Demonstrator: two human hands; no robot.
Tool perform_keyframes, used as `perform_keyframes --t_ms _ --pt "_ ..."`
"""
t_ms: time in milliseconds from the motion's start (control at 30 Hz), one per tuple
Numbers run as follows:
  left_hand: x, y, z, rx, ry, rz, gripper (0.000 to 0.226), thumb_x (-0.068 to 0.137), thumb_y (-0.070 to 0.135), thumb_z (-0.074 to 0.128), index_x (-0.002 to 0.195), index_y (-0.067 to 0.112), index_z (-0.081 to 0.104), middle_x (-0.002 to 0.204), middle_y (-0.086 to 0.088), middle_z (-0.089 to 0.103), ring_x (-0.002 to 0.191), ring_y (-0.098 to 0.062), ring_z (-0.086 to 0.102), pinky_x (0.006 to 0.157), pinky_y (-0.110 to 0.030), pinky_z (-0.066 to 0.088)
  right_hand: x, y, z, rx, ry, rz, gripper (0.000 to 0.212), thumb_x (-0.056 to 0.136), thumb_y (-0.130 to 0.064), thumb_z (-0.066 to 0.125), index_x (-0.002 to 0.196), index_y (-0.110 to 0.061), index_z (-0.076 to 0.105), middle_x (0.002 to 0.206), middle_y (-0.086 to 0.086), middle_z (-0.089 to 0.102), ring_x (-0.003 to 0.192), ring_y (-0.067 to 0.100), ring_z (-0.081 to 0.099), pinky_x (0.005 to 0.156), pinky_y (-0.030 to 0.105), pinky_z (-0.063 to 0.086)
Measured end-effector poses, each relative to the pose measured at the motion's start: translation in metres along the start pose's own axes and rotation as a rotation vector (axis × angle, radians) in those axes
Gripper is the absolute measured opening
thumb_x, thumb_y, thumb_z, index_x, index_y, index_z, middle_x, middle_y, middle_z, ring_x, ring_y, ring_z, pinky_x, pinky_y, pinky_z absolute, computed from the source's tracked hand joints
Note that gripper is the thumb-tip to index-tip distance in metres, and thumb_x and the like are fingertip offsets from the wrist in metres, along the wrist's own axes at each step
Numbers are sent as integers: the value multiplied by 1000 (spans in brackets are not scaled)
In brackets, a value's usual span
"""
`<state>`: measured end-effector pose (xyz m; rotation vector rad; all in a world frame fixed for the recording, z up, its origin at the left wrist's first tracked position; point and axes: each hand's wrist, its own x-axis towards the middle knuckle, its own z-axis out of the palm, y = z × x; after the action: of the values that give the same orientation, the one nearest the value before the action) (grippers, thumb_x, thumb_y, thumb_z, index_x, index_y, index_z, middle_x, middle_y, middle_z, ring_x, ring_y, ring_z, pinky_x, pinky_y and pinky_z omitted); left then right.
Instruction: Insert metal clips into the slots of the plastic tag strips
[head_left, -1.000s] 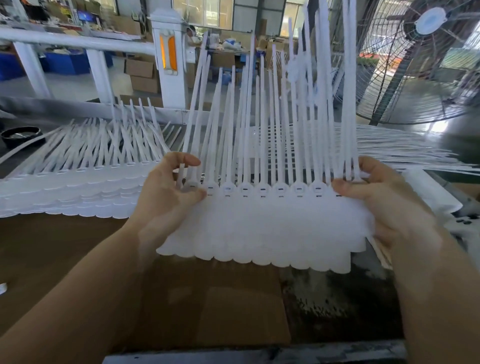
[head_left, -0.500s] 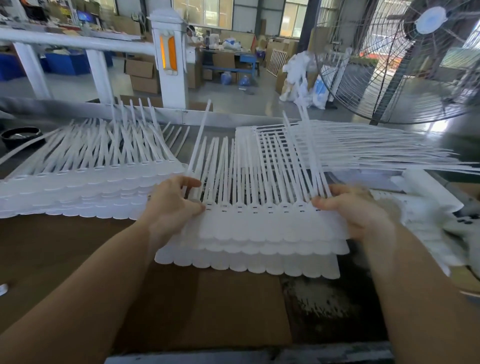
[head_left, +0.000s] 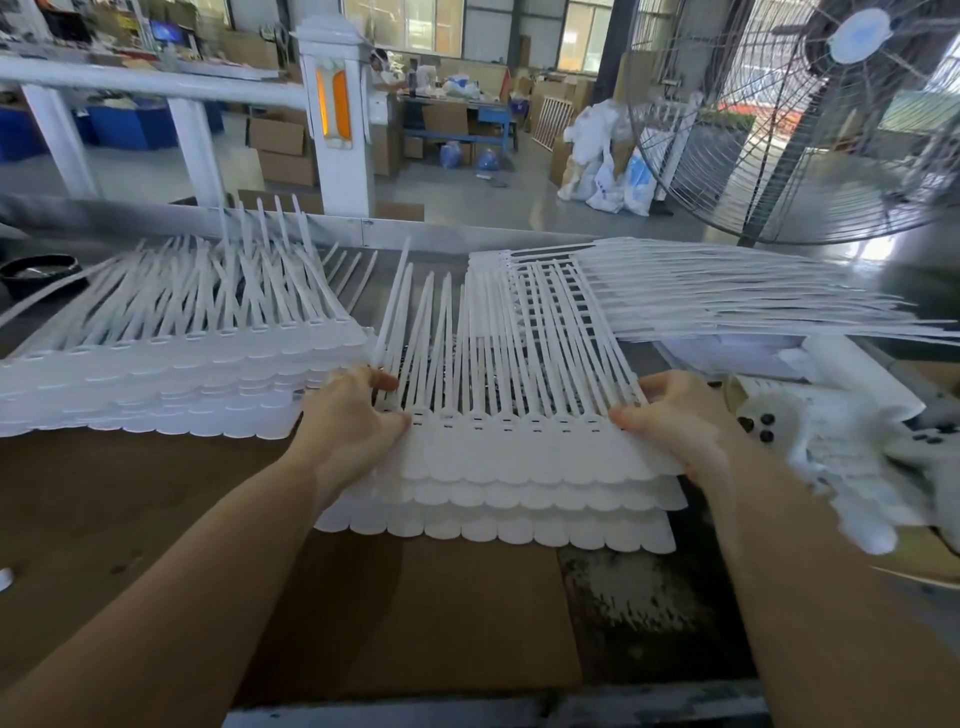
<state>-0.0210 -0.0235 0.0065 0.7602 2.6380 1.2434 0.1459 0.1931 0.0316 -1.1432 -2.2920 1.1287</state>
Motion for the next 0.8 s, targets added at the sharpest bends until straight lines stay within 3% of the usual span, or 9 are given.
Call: perform_keyframes --t_ms 100,200,267,400,500,700,800 --pt "-1 0 1 56 17 -5 36 86 23 65 121 19 56 129 -10 49 120 -29 44 102 -42 39 -1 1 4 -106 51 -24 39 83 -21 69 117 -3 61 111 8 64 93 20 59 78 29 42" --pt "-3 1 2 119 28 13 37 88 25 63 123 18 55 131 -11 46 122 -30 41 104 -40 34 -6 1 8 -208 82 -57 28 85 -22 66 103 -1 66 102 12 67 86 22 60 71 32 44" --pt "-5 1 4 149 41 20 38 89 25 60 125 17 54 132 -13 43 124 -32 38 106 -40 30 -7 2 11 -289 105 -73 28 87 -25 63 100 0 66 100 15 66 91 28 61 80 38 49" --pt "-12 0 7 176 76 59 40 92 26 55 131 15 50 134 -12 39 127 -31 34 108 -38 27 -9 3 19 -441 185 -86 31 90 -28 57 110 -5 61 114 16 59 108 31 52 95 43 42" --pt "-19 0 8 245 85 99 45 94 29 51 136 14 44 134 -11 38 127 -29 29 110 -35 20 -20 5 27 -517 264 -142 30 94 -24 52 121 -12 57 124 12 52 116 28 46 99 41 38" --pt "-52 0 3 317 36 184 57 94 36 50 144 19 31 148 2 28 138 -19 15 113 -33 15 -50 13 37 -627 313 -337 33 95 -11 44 123 -20 59 130 1 51 116 23 45 98 35 37" --pt "-82 0 0 334 63 294 49 90 36 55 137 28 44 140 13 39 133 -12 26 110 -33 23 -70 17 39 -581 282 -429 37 94 -11 45 127 -22 56 128 -5 53 116 17 46 98 29 37"
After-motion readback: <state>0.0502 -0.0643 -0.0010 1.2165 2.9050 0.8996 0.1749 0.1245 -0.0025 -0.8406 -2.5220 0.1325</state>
